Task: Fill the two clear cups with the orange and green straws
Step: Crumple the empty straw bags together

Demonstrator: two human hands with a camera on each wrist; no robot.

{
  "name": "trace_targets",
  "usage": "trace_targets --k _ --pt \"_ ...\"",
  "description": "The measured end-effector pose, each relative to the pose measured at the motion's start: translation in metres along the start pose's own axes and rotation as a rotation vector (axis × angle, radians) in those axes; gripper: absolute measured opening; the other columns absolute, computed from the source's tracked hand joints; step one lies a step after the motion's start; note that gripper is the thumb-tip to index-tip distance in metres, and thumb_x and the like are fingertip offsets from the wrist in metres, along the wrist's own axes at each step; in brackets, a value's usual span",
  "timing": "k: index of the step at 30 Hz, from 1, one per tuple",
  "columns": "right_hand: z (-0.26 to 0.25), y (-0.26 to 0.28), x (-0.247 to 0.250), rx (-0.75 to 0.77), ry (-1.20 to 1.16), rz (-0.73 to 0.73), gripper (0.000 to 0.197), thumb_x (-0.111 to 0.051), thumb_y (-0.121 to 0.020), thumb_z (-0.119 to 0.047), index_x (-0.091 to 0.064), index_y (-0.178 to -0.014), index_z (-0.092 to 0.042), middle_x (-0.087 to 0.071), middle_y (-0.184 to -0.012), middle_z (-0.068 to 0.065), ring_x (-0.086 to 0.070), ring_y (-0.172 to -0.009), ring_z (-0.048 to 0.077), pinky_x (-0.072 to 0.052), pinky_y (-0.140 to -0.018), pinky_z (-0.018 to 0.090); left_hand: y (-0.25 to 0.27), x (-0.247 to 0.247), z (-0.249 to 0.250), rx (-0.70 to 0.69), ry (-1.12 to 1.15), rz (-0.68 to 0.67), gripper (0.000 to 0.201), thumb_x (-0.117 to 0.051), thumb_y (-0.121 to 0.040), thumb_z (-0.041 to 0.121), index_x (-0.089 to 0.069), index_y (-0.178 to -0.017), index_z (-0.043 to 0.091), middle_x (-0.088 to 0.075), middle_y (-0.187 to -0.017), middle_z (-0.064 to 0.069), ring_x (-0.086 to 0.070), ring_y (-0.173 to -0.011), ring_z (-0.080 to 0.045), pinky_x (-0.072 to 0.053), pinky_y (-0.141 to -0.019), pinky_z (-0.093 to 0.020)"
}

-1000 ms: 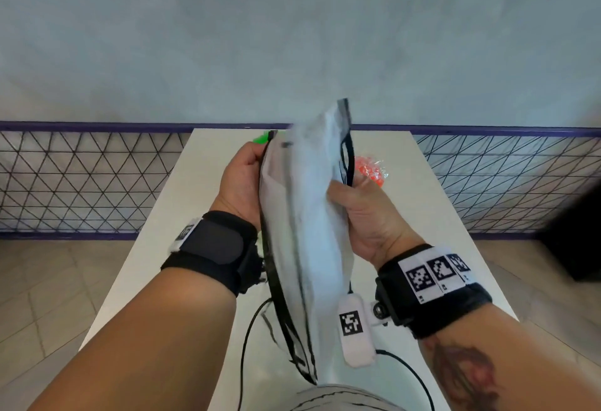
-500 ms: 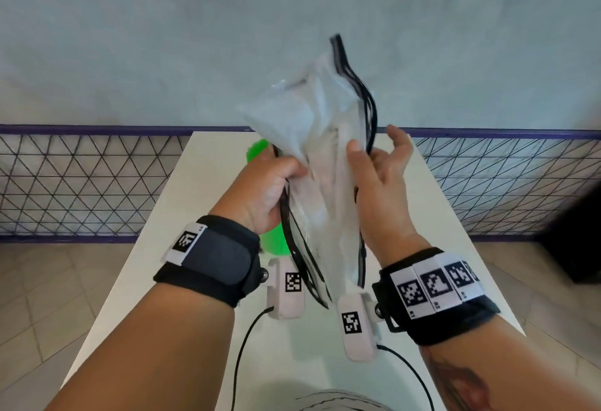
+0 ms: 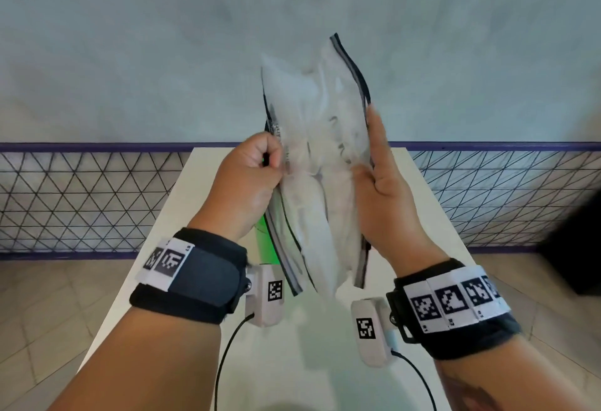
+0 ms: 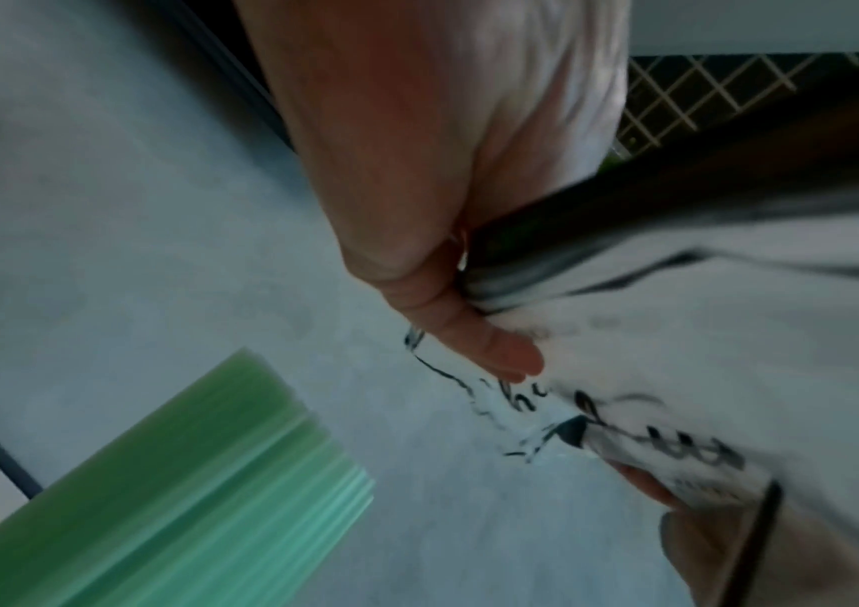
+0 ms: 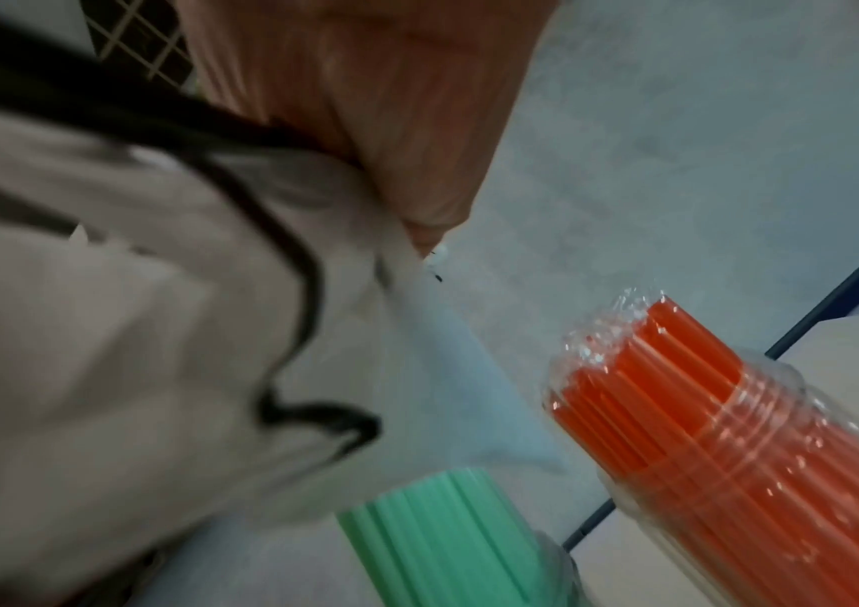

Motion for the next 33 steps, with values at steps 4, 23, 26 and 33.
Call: trace_targets --k 4,23,26,33 --pt "-0.009 -0.002 0.013 0.033 0.083 -0.162 0.054 -0.053 -0.097 -0.006 -0.052 -0.129 -0.049 -0.055 -0.120 -0.020 -0.050 -0.111 -0.015 -0.033 -0.100 0.004 0.003 0.001 0.015 0.084 0.158 -0.044 0.047 -0.048 -0.084 -0.005 -0.074 -0.090 0.034 -0.073 -0.101 0.014 -0.065 -0.102 -0.010 -0.046 -0.097 -0.034" --pt "-0.027 -0.016 0.013 0.323 0.301 0.541 0.006 -0.062 -0.085 -0.018 -0.061 -0.090 -0.015 -0.067 -0.105 -0.001 -0.062 -0.094 0.015 -0.048 -0.077 0.028 0.034 -0.026 0.040 -0.595 -0.226 0.613 0.040 -0.063 -0.083 -0.005 -0.054 -0.122 -0.001 -0.047 -0.128 -0.003 -0.049 -0.123 -0.022 -0.043 -0.101 -0.050" --pt "-0.024 -0.013 0.007 0.517 0.502 0.601 0.012 -0.066 -0.086 -0.013 -0.057 -0.088 -0.006 -0.064 -0.125 0.009 -0.061 -0.113 0.026 -0.051 -0.088 0.037 0.046 -0.049 0.047 -0.493 -0.053 0.217 0.034 -0.053 -0.097 0.019 -0.058 -0.127 0.004 -0.060 -0.125 0.000 -0.056 -0.116 -0.005 -0.047 -0.097 -0.025" --pt "-0.018 0.015 -0.037 -0.081 -0.398 0.126 0.009 -0.064 -0.091 -0.031 -0.063 -0.083 -0.028 -0.070 -0.077 -0.008 -0.065 -0.072 0.013 -0.053 -0.068 0.038 0.014 -0.060 0.041 0.224 0.756 -0.045 0.092 -0.079 -0.070 0.059 -0.041 -0.129 -0.001 -0.060 -0.089 -0.024 -0.065 -0.079 -0.033 -0.056 -0.075 -0.042"
Point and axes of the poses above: each hand's wrist, its own y-axis away from the middle knuckle, its own x-axis out of the back of the hand, z = x × y, the point moved 2 cm from there along -y, towards the middle knuckle
